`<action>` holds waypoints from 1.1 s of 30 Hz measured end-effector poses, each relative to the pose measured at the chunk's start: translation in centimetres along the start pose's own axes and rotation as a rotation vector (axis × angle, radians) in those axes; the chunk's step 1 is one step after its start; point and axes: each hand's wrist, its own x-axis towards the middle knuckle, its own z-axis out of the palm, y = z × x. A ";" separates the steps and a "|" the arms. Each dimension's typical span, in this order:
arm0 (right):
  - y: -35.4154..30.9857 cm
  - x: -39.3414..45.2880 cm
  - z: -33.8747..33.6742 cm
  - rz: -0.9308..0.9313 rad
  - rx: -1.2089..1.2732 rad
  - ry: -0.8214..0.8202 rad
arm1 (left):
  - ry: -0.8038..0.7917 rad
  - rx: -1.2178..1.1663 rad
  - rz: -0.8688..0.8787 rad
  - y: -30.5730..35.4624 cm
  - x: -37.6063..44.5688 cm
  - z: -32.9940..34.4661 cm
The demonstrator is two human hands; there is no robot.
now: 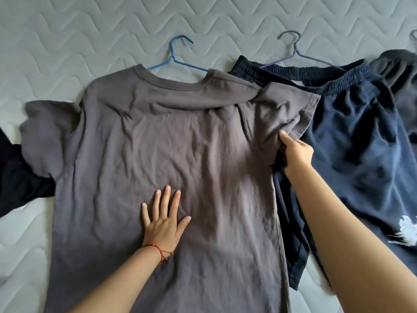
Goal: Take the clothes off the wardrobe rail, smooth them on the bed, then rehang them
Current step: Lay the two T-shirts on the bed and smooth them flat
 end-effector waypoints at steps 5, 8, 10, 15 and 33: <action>0.4 -1.5 -3.7 -0.134 -0.048 0.242 | -0.033 0.001 -0.008 0.2 -0.1 -0.2; 1.6 -2.3 -6.5 -0.193 -0.189 0.409 | -0.050 -0.020 -0.022 0.3 -0.1 -0.2; 2.1 -2.3 -7.3 -0.143 -0.340 0.422 | -0.061 -0.034 -0.026 0.4 -0.1 -0.3; 1.3 -1.7 -6.9 0.107 -0.581 0.262 | -0.067 -0.029 -0.018 0.3 -0.1 -0.3; 8.9 -15.1 5.0 -0.781 -1.184 -0.356 | -0.220 -0.255 0.121 -2.0 0.0 -5.3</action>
